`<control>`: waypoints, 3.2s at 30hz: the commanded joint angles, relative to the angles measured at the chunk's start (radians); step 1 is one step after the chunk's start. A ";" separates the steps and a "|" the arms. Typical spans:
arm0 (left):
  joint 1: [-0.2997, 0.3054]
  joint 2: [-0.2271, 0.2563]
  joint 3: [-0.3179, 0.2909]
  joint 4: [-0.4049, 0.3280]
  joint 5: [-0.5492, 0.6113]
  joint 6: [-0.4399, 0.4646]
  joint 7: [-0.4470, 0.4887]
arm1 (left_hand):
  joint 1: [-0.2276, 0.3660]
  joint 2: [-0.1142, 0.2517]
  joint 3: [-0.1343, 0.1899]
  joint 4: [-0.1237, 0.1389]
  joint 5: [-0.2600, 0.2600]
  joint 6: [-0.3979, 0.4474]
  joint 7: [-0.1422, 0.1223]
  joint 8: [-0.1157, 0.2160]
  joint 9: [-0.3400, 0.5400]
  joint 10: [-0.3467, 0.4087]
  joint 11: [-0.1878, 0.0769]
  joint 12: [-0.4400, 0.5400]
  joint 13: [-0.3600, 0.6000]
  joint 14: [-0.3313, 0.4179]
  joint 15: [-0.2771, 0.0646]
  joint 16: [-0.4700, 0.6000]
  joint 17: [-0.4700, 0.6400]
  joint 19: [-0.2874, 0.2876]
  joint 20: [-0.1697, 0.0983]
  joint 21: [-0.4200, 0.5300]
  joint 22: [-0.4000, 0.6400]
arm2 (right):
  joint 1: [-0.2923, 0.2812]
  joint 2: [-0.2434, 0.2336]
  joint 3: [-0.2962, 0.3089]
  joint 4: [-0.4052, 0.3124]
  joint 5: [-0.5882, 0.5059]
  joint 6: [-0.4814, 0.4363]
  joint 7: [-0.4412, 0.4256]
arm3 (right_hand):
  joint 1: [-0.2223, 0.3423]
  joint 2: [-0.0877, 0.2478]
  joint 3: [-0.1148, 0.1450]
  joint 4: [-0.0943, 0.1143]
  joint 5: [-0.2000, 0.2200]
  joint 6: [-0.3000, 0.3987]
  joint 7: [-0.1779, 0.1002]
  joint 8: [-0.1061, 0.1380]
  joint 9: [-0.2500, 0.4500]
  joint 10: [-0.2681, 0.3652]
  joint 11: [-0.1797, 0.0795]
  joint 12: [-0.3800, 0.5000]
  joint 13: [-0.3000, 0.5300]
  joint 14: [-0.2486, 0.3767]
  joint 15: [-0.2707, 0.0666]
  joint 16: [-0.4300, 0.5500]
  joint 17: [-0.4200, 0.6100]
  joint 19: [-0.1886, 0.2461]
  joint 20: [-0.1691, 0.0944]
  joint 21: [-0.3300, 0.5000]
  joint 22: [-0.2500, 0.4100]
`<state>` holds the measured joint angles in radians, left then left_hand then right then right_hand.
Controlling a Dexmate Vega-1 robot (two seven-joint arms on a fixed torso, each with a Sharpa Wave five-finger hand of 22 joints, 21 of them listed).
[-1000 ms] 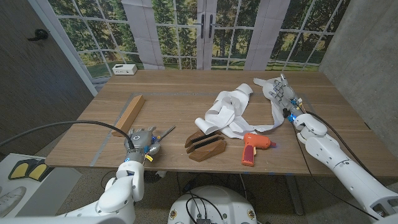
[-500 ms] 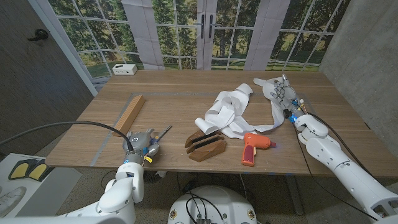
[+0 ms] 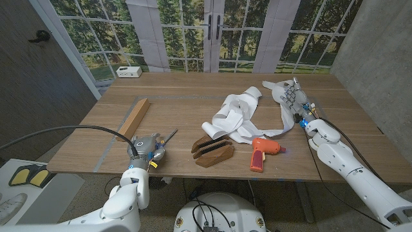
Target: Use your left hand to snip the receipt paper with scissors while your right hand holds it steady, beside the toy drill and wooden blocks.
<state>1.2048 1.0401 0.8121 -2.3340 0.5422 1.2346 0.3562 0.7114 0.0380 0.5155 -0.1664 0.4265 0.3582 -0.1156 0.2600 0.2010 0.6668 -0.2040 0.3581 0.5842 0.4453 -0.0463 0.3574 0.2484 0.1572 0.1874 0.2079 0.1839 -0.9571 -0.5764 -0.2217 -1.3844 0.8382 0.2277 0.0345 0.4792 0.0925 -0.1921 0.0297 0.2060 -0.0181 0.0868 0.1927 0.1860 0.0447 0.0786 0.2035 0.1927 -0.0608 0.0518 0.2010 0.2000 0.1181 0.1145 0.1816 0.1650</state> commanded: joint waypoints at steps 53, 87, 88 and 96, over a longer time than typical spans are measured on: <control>0.103 -0.071 -0.125 0.122 -0.181 -0.281 0.180 | 0.519 0.031 -0.116 -0.009 -0.043 0.388 -0.003 0.162 0.308 0.072 0.001 0.219 0.294 0.565 -0.193 0.161 0.303 0.764 -0.350 0.500 0.075 | -0.019 0.029 0.035 0.034 0.064 0.022 0.042 | -0.005 0.004 0.006 -0.007 -0.003 -0.016 -0.010 -0.001 0.003 -0.010 -0.008 -0.007 0.004 0.001 -0.006 0.003 -0.002 0.043 0.045 0.016 0.004; 0.084 -0.104 -0.051 0.185 -0.034 -0.243 0.194 | 0.650 -0.032 -0.150 0.008 0.056 0.389 -0.062 0.385 0.628 0.018 -0.005 0.236 0.436 0.589 -0.191 0.046 0.429 0.586 -0.347 0.763 0.079 | -0.031 0.034 0.059 0.030 0.101 0.017 0.058 | -0.004 0.005 0.010 -0.013 -0.003 -0.024 -0.016 -0.002 0.003 -0.015 -0.012 -0.007 0.004 0.007 -0.007 0.005 -0.002 0.066 0.049 0.017 0.004; 0.086 -0.100 -0.051 0.183 -0.031 -0.246 0.193 | 0.649 -0.033 -0.149 0.008 0.062 0.391 -0.066 0.383 0.623 0.020 -0.007 0.236 0.437 0.591 -0.191 0.043 0.432 0.584 -0.346 0.767 0.075 | -0.031 0.036 0.059 0.030 0.102 0.017 0.058 | -0.004 0.005 0.011 -0.013 -0.003 -0.025 -0.015 -0.002 0.003 -0.015 -0.012 -0.007 0.004 0.007 -0.007 0.005 -0.002 0.065 0.049 0.016 0.004; 0.125 -0.099 -0.091 0.187 -0.025 -0.293 0.247 | 0.651 -0.041 -0.143 0.004 0.102 0.420 -0.073 0.389 0.606 0.046 -0.008 0.239 0.440 0.609 -0.190 0.033 0.451 0.568 -0.349 0.794 0.053 | -0.025 0.045 0.058 0.036 0.110 0.016 0.063 | -0.005 0.005 0.011 -0.013 -0.004 -0.026 -0.016 -0.002 0.003 -0.014 -0.013 -0.006 0.004 0.007 -0.007 0.005 -0.002 0.065 0.049 0.015 0.004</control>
<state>1.2843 0.9389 0.7521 -2.1725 0.5087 1.0080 0.5387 1.2217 -0.0523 0.3659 -0.1557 0.5137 0.6795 -0.1153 0.4310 0.4170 0.6527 -0.1714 0.5409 0.6985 0.7898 0.0988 0.3900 0.1396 0.6253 0.0465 0.7548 0.1909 -0.9868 -0.5409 -0.1634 -1.3520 0.9411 0.2458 0.0957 0.4793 0.0925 -0.1837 0.0214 0.2060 -0.0379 0.0713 0.1926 0.1863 0.0320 0.0660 0.2001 0.1927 -0.0554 0.0464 0.2010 0.1955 0.1807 0.1591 0.1933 0.1650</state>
